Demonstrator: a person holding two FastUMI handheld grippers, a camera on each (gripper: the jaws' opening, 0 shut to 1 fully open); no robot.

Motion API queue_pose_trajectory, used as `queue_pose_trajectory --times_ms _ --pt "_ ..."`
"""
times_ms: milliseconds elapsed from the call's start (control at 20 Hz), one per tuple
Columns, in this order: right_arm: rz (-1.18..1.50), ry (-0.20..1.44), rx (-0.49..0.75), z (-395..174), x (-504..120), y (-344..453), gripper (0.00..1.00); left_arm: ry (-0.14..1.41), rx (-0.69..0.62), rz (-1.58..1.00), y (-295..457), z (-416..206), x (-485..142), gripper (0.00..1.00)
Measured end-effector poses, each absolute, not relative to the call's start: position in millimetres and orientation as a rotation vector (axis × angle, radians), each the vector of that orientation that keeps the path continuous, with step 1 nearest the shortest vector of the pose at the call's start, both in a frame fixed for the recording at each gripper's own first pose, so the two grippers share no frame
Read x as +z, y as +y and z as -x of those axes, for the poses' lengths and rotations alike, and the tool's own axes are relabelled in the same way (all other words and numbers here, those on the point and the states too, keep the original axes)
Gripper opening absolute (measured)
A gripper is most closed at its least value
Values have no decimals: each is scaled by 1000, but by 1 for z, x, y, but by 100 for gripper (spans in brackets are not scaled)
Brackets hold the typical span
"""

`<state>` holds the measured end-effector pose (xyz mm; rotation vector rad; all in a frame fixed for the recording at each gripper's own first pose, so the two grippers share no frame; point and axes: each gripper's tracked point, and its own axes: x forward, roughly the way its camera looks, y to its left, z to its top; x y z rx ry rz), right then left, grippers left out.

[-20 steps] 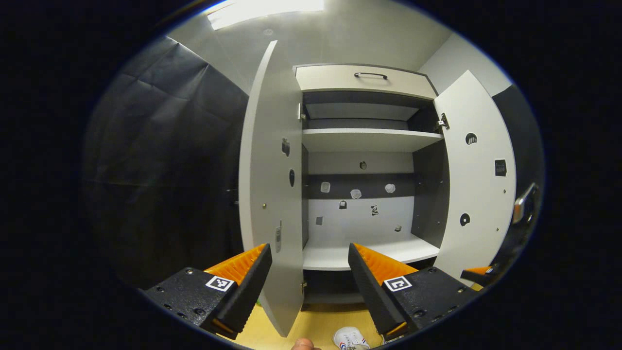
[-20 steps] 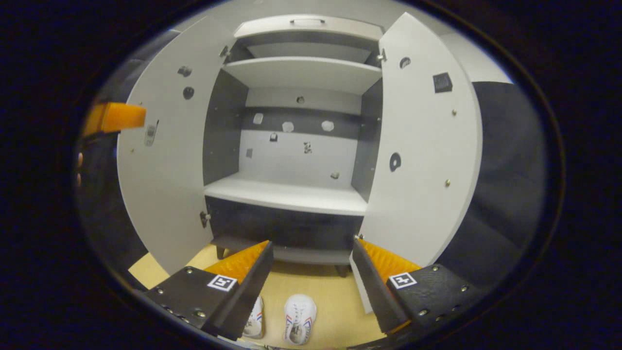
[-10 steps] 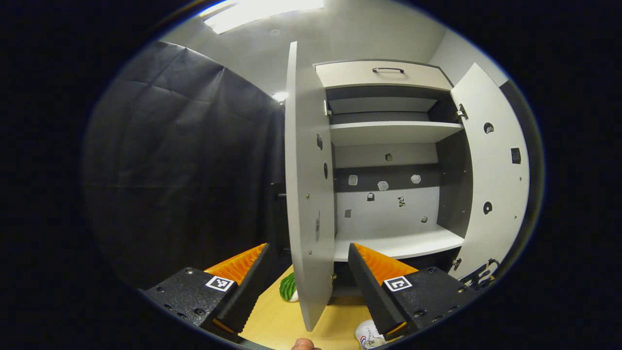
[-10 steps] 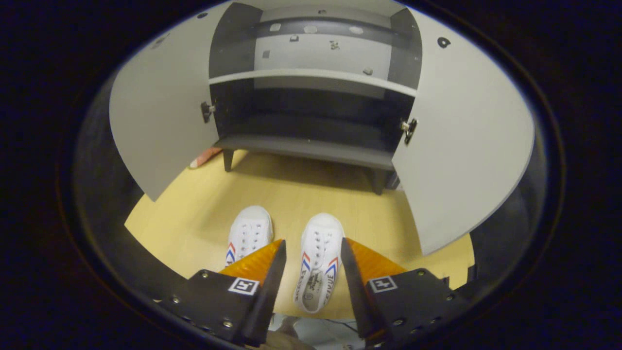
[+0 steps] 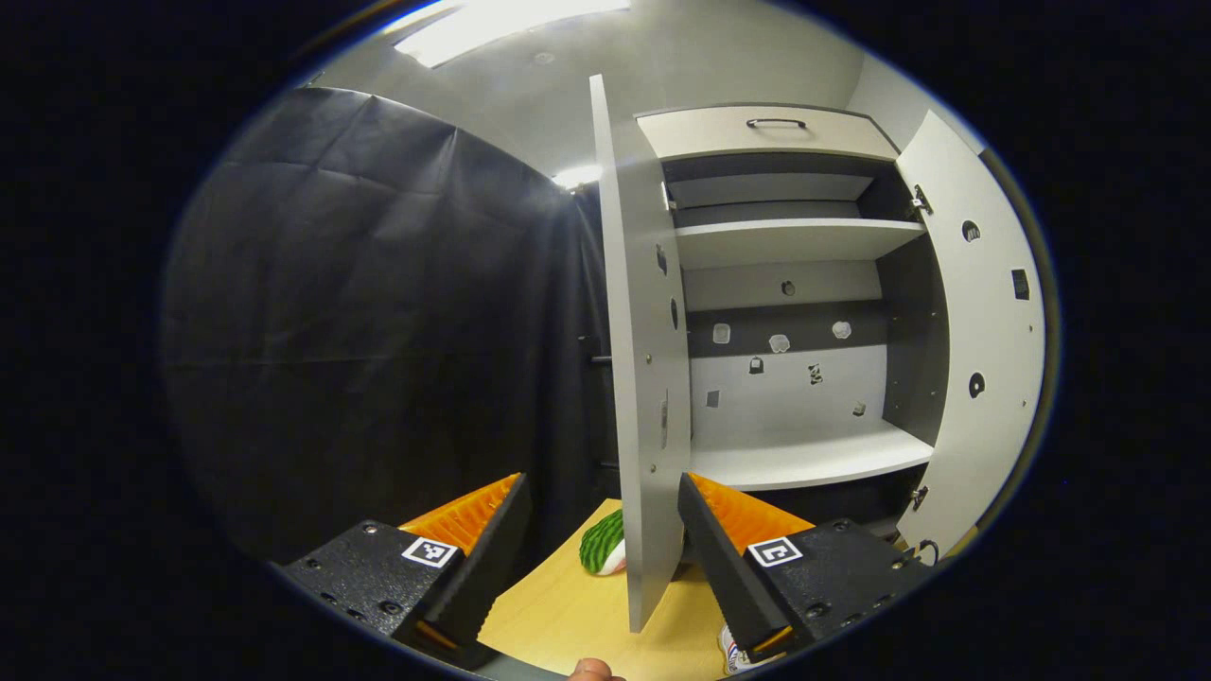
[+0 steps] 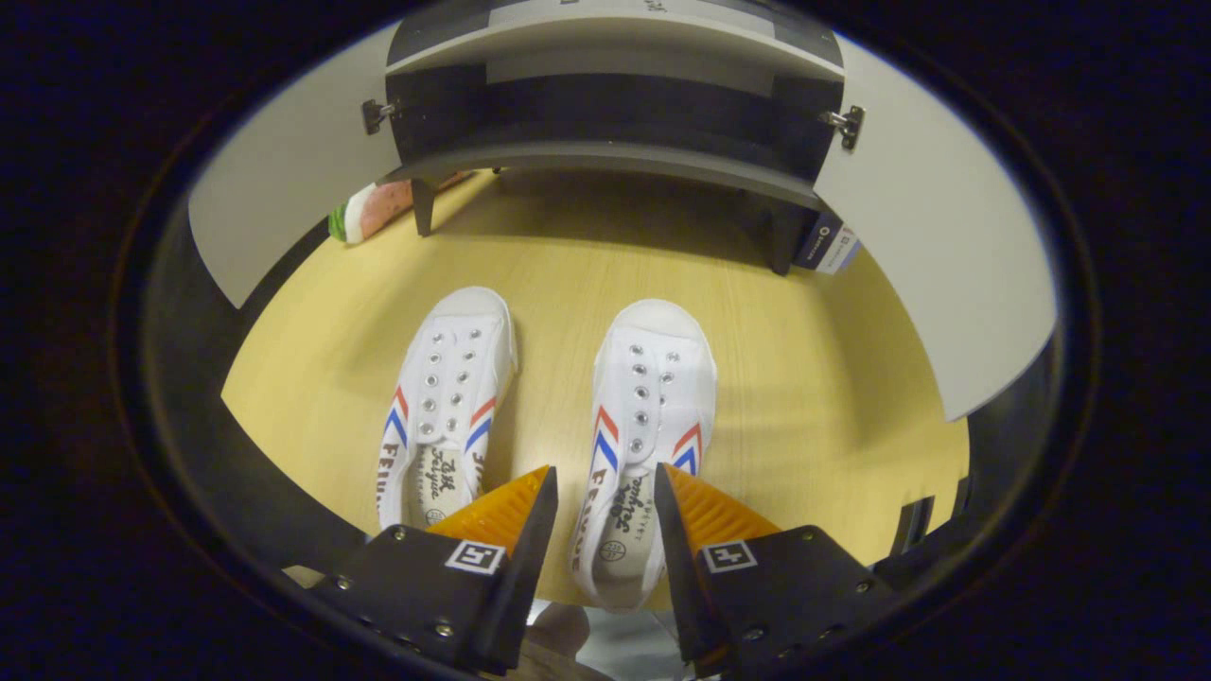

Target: Grab one shoe with the right hand and put it into the shoe cabinet, grab the other shoe with the left hand and put it into the shoe cabinet; then close the right door with the right hand and the left door with the left hand.

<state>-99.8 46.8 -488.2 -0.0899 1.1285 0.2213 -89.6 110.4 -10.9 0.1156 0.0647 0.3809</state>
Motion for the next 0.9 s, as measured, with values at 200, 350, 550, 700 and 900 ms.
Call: queue_pose_trajectory --times_ms 200,350,550,700,900 --pt "74 1157 241 100 -503 56 61 78 401 -113 116 93 -15 96" --pt "89 1159 203 94 -509 52 23 81 412 -112 118 94 -15 96" --pt "59 1163 225 97 -509 56 13 86 419 -100 120 93 -18 96" --pt "45 1155 208 93 -504 54 1 92 420 -90 121 92 -21 96" --pt "-76 1107 182 83 -490 52 0 92 424 -94 123 91 -21 95"
